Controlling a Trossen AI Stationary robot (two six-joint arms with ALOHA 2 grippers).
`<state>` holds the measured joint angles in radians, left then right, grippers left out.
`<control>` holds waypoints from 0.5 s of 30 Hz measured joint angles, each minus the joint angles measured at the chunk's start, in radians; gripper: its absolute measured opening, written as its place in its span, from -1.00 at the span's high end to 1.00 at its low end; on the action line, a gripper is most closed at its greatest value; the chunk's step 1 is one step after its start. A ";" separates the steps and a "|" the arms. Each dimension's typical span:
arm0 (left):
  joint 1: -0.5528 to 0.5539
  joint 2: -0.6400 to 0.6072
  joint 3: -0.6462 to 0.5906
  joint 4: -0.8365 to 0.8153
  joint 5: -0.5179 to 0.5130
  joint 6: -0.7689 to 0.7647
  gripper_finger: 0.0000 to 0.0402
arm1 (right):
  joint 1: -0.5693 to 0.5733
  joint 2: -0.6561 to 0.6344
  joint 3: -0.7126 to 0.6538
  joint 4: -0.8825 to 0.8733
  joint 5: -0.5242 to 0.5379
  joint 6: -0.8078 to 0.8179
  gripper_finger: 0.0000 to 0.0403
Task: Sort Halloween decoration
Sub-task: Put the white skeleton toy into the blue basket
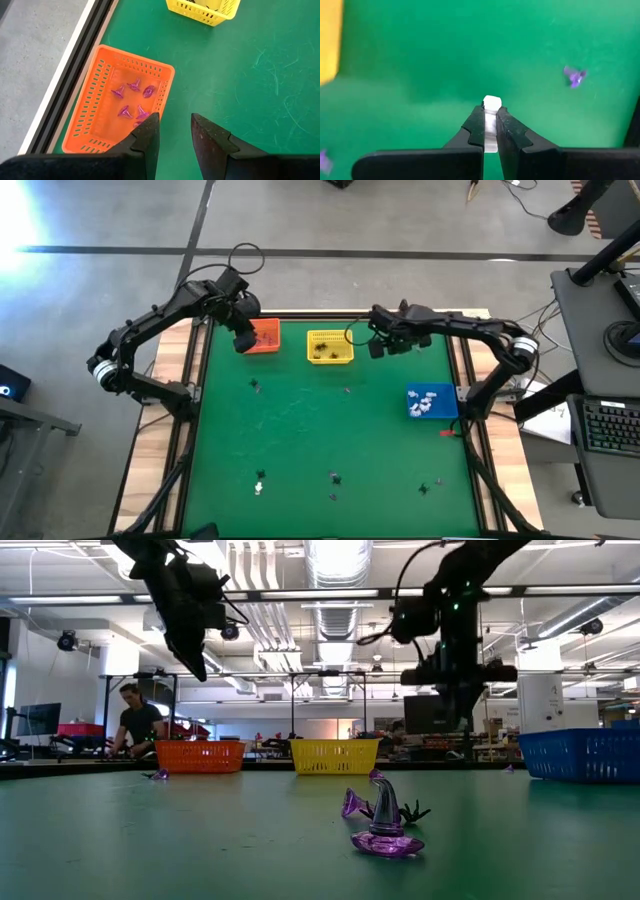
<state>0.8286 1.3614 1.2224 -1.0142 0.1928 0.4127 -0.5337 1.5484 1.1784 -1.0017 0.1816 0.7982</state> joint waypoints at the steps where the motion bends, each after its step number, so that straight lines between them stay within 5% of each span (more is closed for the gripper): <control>1: 0.000 0.000 0.000 0.000 0.000 -0.001 0.53 | 0.017 -0.014 -0.003 -0.007 -0.018 0.002 0.93; 15: 0.000 0.000 0.000 -0.061 0.000 -0.005 0.53 | 0.316 -0.109 -0.015 -0.231 -0.164 0.157 0.94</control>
<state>0.8287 1.3617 1.2224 -1.0752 0.1928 0.4076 -0.2177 1.4399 1.1633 -1.2330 0.0181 0.9557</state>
